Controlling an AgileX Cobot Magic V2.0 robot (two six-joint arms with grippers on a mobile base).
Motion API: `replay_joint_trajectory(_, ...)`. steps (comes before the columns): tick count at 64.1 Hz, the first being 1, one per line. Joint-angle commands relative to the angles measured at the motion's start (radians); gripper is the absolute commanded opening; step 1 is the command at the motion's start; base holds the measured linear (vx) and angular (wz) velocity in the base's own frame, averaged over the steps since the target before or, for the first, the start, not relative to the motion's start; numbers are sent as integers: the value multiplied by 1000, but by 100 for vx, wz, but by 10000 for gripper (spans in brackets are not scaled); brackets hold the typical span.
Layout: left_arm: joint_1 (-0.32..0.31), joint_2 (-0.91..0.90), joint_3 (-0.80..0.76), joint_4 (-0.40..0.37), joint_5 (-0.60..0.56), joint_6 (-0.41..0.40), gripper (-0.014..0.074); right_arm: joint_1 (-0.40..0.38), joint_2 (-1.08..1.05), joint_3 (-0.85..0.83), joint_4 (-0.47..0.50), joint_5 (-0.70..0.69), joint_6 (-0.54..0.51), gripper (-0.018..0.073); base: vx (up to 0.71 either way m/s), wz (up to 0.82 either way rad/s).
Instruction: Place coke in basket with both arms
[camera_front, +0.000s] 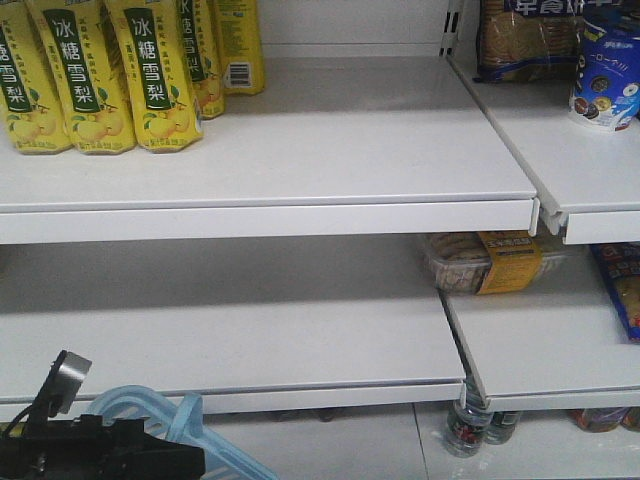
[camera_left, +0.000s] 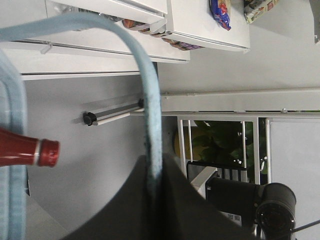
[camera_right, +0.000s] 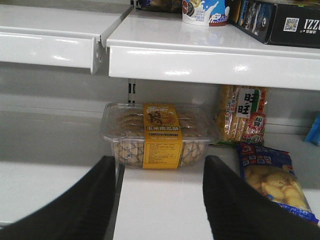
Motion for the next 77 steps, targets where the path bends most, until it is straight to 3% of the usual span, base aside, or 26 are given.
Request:
replay_joint_trajectory(1, -3, -25, -23, -100, 103, 6, -6, -8, 9, -27, 3, -87, -1, 312, 0, 0)
replay_joint_trajectory(12, -3, -25, -23, -100, 103, 6, -6, -8, 9, -27, 9, -72, -1, -17, 0, 0)
replay_joint_trajectory(63, -4, -28, 0, -98, 73, 6, -6, -8, 9, -27, 19, -72, -1, -9, 0, 0)
replay_joint_trajectory(77, -4, -176, 32, -81, 87, 7, -6, -8, 9, -27, 19, -72, -1, -9, 0, 0)
